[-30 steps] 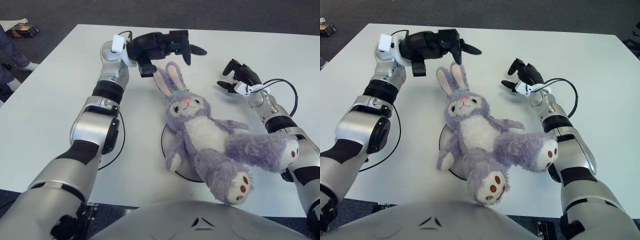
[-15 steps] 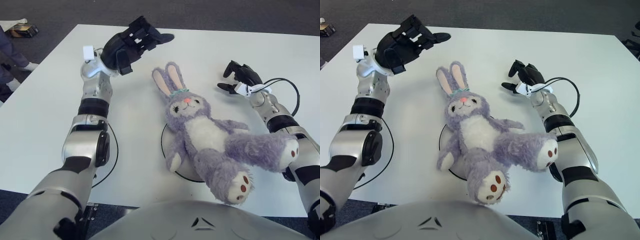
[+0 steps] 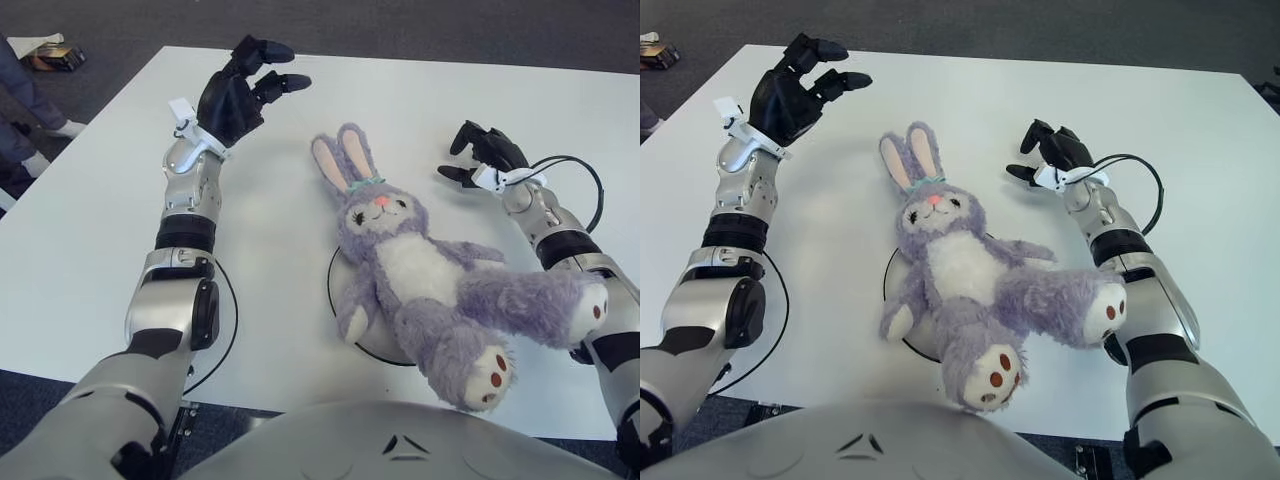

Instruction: Put the doll into the plate.

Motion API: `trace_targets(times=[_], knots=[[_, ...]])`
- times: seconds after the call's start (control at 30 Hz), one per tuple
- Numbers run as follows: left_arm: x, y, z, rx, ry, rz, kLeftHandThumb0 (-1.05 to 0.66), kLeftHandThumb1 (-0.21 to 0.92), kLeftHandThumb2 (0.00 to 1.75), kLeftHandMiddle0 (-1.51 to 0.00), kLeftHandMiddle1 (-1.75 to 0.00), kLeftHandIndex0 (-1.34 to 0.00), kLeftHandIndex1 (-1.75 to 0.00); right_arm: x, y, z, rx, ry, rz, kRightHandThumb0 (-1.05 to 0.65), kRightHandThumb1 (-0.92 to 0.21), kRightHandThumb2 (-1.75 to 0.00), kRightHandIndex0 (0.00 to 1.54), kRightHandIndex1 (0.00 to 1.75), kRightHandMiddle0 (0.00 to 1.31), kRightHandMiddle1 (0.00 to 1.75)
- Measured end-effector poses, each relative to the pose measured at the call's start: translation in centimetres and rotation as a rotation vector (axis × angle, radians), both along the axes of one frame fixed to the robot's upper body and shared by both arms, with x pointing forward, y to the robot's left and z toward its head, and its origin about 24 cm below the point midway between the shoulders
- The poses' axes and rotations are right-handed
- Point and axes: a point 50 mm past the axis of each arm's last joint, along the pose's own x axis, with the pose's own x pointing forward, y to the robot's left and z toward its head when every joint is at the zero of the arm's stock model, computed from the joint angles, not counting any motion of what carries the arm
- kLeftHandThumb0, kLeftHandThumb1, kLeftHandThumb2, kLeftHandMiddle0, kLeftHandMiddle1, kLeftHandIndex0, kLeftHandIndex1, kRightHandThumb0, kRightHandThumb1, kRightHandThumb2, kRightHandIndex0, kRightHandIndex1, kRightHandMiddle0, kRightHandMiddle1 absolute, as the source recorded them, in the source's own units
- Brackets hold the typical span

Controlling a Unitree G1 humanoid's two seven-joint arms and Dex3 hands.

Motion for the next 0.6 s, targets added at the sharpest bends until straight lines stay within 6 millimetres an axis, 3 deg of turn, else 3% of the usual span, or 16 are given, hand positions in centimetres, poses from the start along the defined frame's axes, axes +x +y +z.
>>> trace_targets(times=[0.37,0.6], knots=[[-1.0,1.8,-4.4,-0.084,0.153,0.220,-0.79,0.92,0.92,-0.61,-1.57,-0.21,-1.64,-0.9,-0.7,-0.1,0.328,-0.073,-0.113,-0.35,-0.92,-0.53,0.43,1.52,0.18,1.75],[-1.2,1.9,-5.2,-0.093,0.187,0.304,-0.70,0.92,0.90,-0.63,-1.67,-0.19,-1.74,-1.5,-0.8,-0.5,0.607,-0.079,-0.129,-0.35,-0.92,-0.53,0.38,1.46,0.18,1.75]])
